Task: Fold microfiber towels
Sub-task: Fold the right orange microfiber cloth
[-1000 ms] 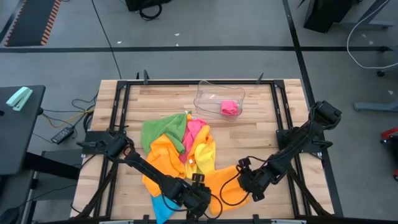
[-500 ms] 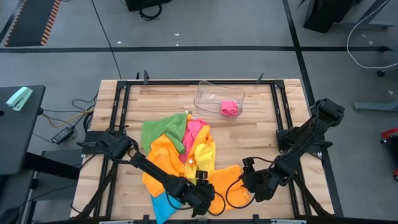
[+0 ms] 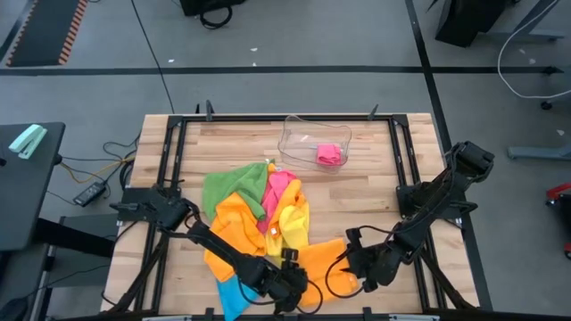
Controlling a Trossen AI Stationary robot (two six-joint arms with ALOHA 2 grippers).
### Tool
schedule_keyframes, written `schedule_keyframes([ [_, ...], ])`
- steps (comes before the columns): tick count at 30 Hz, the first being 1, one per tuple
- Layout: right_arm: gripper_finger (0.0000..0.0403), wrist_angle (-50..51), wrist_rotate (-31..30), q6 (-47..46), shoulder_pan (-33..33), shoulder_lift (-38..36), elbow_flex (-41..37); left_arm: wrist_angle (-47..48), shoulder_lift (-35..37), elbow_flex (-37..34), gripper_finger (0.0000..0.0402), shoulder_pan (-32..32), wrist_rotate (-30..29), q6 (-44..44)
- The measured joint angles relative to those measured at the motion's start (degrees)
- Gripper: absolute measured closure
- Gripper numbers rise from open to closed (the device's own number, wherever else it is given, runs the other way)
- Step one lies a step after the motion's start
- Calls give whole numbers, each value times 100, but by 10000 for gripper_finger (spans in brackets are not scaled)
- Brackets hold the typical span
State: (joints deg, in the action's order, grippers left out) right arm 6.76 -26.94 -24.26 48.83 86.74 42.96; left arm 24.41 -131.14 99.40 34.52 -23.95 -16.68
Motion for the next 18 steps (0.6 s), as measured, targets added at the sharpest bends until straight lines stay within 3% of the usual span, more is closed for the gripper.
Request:
schedule_keyframes([
  [7,233,-1054,-137,270,508,47,-181,-273,34,185,263,90,54,409],
  [12,233,-1109,-533,320,744,107,-183,-297,36,189,244,123,-22,552],
  [18,233,-853,-791,251,617,107,-183,171,292,191,240,54,-614,36],
])
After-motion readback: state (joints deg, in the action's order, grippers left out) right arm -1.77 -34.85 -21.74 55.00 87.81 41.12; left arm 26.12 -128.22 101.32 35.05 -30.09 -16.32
